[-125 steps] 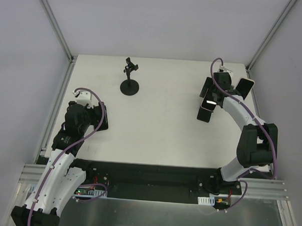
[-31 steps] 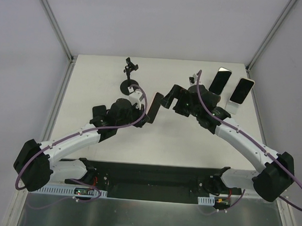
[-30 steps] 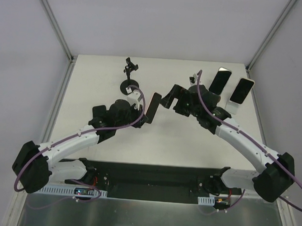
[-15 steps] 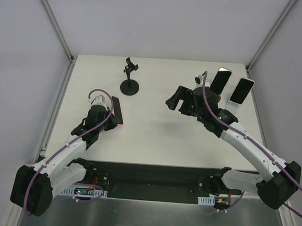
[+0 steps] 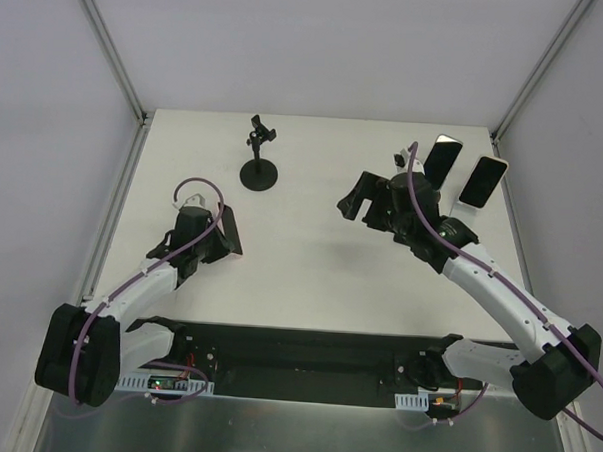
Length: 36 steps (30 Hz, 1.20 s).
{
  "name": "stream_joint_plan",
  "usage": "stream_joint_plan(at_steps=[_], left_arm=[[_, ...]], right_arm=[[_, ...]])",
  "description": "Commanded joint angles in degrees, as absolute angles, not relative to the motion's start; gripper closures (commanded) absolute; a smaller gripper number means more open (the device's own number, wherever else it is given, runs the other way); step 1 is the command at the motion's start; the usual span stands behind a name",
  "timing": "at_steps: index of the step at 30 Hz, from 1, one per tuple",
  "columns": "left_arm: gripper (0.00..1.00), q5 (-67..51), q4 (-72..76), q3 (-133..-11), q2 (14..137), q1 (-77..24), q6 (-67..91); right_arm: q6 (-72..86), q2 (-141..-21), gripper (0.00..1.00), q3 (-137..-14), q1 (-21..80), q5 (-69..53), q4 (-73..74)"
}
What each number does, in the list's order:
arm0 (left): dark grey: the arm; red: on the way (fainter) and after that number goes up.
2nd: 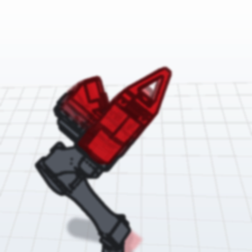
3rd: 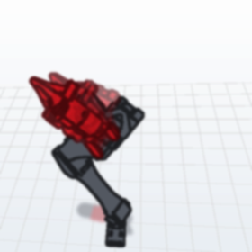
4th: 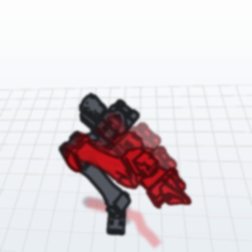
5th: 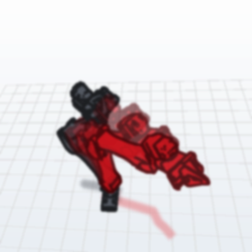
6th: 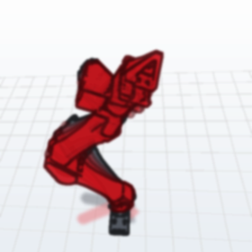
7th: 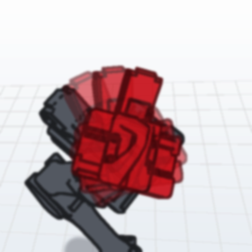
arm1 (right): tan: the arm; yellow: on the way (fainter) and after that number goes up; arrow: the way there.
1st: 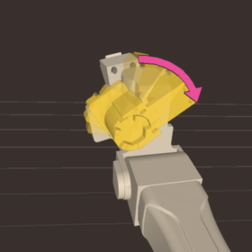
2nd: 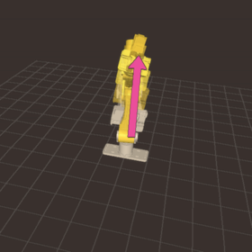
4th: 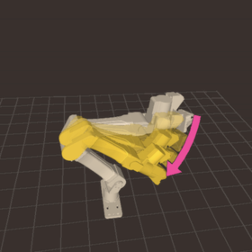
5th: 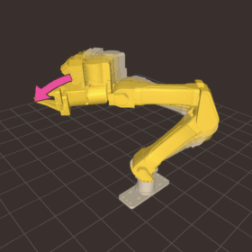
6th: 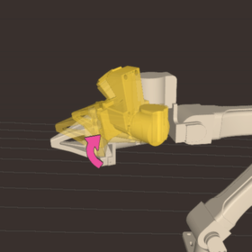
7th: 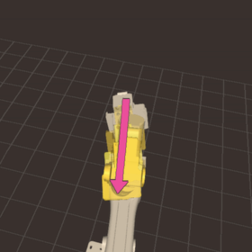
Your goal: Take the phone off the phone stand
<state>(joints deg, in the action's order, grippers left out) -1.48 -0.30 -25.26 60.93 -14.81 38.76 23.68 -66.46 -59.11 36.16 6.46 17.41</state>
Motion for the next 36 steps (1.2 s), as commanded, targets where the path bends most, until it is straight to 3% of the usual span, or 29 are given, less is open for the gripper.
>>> stream_joint_plan(at_steps=[1,10,14,36], left_arm=[[1.0,-4.0,4.9,-26.8,62.8,-14.4,39.2],[1.0,-7.8,5.5,-28.5,67.9,-13.4,39.3],[0.77,-6.4,4.0,-27.7,66.6,-13.4,40.3],[0.31,-3.0,-2.5,-30.6,67.3,-11.6,34.9]], right_arm=[[22.7,-64.6,0.04,-58.4,35.2,5.3,17.5],[23.0,-63.6,0.04,-56.8,34.1,4.7,17.5],[23.1,-62.7,0.04,-56.2,33.7,5.2,17.5],[25.0,-62.6,0.04,-55.4,33.3,5.1,16.5]])
